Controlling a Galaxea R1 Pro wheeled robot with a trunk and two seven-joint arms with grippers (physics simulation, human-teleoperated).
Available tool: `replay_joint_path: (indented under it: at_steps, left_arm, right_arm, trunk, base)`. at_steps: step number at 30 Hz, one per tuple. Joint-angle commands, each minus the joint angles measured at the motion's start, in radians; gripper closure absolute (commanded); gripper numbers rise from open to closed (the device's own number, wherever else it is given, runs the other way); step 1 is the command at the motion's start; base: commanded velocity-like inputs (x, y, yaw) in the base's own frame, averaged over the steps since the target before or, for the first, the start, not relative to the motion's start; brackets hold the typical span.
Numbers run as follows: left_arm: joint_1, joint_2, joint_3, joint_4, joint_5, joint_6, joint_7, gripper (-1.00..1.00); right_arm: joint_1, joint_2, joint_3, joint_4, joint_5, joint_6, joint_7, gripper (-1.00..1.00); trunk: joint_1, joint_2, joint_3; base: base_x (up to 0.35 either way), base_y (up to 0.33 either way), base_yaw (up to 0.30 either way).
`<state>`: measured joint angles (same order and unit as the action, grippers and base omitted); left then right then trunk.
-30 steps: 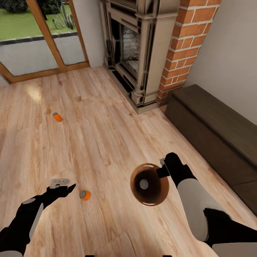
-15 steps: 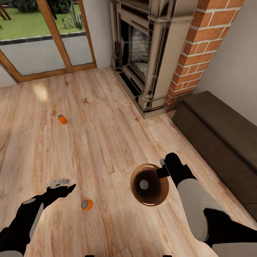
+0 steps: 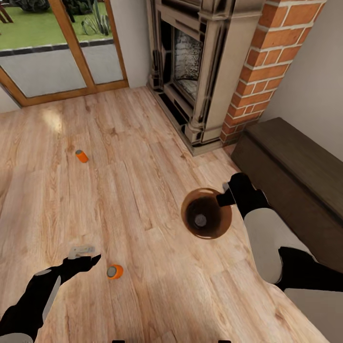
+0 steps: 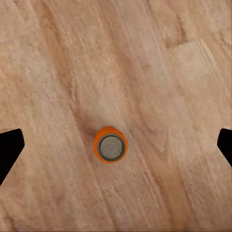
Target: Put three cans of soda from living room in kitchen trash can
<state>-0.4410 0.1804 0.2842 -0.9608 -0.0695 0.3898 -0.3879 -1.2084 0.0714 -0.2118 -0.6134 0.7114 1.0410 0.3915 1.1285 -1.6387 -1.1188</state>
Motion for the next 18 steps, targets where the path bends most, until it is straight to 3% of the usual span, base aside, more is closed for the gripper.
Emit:
replay_joint_path:
  at_steps: [1,5,8,11,18]
  left_arm:
    - [-0.018,0.000,-0.001,0.017,-0.001,0.020,0.010,-1.00]
    - [-0.093,0.000,-0.003,0.053,-0.003,0.084,0.062,-1.00]
    - [-0.177,-0.001,-0.004,0.105,-0.001,0.091,0.143,-1.00]
    - [-0.211,-0.004,-0.002,0.112,0.003,0.093,0.166,-1.00]
    - [-0.243,-0.076,-0.004,0.115,0.001,0.104,0.174,-1.00]
  right_arm:
    - [-0.041,-0.007,-0.001,0.023,-0.023,0.006,0.005,1.00]
    - [-0.144,-0.032,-0.001,0.052,-0.022,0.006,0.006,1.00]
    - [-0.205,-0.048,0.005,0.094,-0.021,0.006,0.006,1.00]
    - [-0.255,-0.051,0.009,0.130,-0.020,0.006,0.006,1.00]
    - [-0.317,-0.054,0.012,0.195,-0.020,0.006,0.006,1.00]
  trunk:
    - [0.004,-0.007,-0.005]
    - [0.019,-0.035,-0.024]
    - [0.031,-0.056,-0.038]
    - [0.042,-0.077,-0.052]
    - [0.069,-0.126,-0.085]
  base:
    - [0.000,0.000,0.000]
    - [0.000,0.000,0.000]
    - [0.000,0.000,0.000]
    - [0.000,0.000,0.000]
    - [0.000,0.000,0.000]
